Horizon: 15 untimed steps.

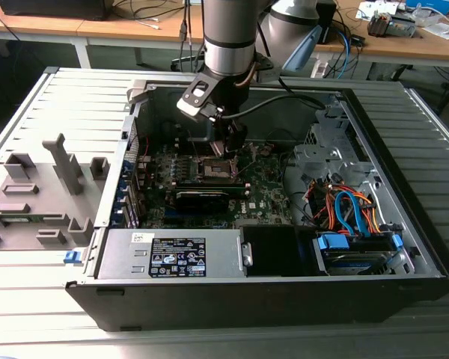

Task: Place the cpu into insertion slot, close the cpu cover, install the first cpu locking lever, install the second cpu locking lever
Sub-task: 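Place the cpu into insertion slot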

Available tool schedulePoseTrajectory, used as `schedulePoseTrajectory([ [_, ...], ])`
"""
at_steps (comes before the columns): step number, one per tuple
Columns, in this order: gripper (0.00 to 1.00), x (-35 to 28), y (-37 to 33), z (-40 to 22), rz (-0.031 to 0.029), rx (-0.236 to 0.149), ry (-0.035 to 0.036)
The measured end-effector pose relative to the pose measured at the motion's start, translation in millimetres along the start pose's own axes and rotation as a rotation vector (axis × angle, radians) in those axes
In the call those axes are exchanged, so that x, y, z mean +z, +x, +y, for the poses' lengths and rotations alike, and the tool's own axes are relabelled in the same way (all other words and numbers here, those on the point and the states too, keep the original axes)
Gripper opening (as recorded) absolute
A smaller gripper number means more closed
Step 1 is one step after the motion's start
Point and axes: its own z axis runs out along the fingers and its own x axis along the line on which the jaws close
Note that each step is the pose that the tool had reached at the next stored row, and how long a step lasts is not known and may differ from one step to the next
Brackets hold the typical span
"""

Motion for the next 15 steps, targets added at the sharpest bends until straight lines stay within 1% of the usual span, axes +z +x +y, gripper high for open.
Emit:
schedulePoseTrajectory([
  [15,0.55,0.0,0.0,0.0,-0.0043,0.012,0.0017],
])
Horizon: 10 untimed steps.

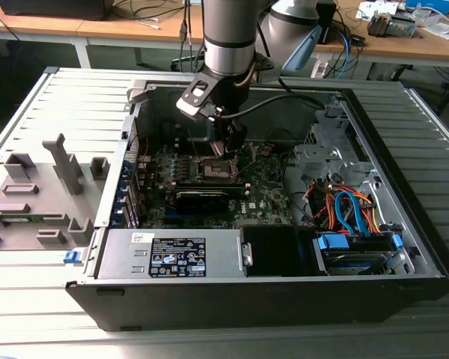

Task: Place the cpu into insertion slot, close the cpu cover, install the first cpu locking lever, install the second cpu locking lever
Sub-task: 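Place the cpu into insertion slot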

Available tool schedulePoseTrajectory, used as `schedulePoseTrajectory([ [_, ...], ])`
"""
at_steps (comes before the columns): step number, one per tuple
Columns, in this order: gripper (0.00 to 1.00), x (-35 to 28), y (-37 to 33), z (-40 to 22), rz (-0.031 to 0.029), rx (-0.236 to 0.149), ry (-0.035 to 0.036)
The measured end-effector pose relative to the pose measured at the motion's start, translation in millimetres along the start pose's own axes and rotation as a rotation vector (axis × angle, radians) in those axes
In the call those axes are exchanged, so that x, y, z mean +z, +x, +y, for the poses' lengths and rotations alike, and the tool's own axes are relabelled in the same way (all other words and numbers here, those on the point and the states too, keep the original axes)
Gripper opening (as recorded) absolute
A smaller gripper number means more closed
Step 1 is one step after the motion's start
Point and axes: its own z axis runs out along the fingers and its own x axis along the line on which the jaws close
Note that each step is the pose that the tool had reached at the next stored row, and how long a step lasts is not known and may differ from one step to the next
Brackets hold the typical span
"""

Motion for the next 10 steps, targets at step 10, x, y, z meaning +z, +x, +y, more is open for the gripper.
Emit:
schedulePoseTrajectory([
  [10,0.55,0.0,0.0,0.0,-0.0031,0.009,0.0012],
])
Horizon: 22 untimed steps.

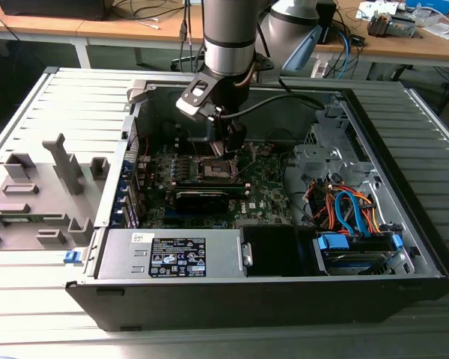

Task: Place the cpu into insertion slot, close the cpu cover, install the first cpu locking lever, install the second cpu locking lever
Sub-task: 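Place the cpu into insertion slot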

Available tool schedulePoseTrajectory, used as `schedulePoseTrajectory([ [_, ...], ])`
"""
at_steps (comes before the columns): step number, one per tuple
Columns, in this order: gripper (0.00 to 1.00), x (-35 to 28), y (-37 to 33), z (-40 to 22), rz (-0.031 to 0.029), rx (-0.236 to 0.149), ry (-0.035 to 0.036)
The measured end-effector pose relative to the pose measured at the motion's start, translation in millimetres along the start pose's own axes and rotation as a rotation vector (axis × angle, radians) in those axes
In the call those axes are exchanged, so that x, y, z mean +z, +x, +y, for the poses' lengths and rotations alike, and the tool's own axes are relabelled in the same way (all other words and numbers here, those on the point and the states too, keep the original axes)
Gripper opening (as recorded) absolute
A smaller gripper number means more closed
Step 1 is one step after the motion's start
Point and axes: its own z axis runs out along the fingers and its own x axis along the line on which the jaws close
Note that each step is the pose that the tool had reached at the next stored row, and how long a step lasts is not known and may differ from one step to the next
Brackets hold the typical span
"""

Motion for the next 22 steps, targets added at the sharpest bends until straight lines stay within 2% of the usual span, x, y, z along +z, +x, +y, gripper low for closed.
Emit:
schedulePoseTrajectory([
  [22,0.55,0.0,0.0,0.0,-0.0072,0.021,0.0028],
])
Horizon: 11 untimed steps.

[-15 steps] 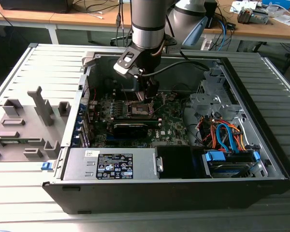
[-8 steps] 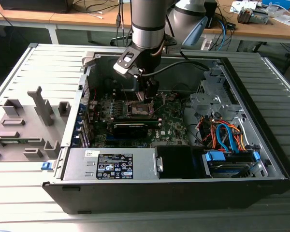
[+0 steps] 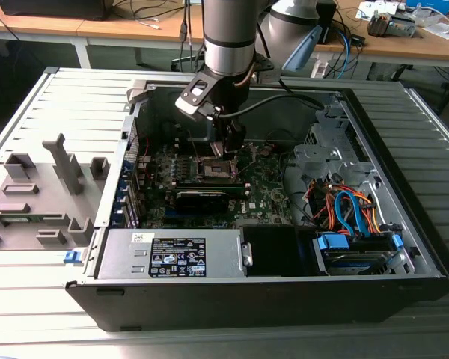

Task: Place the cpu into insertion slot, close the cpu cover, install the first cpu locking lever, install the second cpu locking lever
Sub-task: 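Place the cpu into insertion slot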

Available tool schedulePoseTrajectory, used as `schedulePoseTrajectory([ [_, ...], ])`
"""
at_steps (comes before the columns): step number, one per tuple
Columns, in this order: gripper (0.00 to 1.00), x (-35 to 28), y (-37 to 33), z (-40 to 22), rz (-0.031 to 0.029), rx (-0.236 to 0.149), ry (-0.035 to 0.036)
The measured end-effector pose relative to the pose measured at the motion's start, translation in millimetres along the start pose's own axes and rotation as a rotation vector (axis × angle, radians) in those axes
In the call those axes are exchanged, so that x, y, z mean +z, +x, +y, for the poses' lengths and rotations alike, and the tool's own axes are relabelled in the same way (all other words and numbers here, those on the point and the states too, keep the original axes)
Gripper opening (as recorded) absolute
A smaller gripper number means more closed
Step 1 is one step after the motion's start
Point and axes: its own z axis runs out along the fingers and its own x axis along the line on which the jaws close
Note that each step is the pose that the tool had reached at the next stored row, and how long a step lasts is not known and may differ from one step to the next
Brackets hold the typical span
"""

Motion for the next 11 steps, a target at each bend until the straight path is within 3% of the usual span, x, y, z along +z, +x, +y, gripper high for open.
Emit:
schedulePoseTrajectory([
  [11,0.55,0.0,0.0,0.0,-0.005,0.01,0.0018],
])
